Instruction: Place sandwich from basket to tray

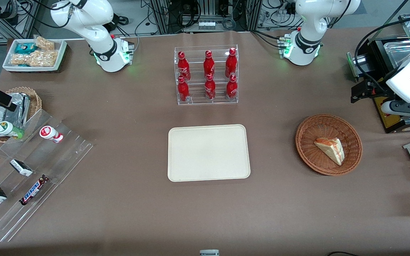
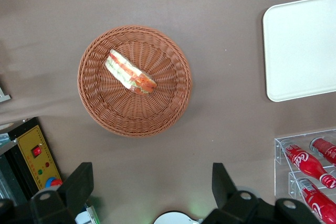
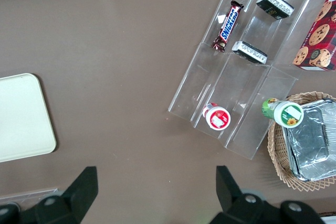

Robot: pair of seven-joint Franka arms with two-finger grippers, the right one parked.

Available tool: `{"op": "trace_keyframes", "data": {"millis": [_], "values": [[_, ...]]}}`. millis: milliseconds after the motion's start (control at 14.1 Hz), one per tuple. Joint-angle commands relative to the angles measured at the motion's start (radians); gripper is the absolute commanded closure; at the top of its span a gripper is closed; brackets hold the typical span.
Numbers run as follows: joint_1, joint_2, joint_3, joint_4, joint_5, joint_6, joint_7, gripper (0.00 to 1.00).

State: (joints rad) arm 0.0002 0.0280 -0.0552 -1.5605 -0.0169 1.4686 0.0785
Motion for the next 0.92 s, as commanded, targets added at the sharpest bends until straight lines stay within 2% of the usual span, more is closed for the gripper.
{"op": "trace_keyframes", "data": {"millis": [0, 142, 567, 850], "values": [[0.044, 0.006, 0.005, -0.047, -0.003, -0.01, -0.003, 0.0], [0.073, 0.006, 0.003, -0.129, 0.002, 0.074, -0.009, 0.0], [0.076, 0.007, 0.005, -0.441, 0.02, 0.411, -0.08, 0.0], [0.075, 0.039, 0.005, -0.628, 0.101, 0.727, -0.276, 0.0]]}}
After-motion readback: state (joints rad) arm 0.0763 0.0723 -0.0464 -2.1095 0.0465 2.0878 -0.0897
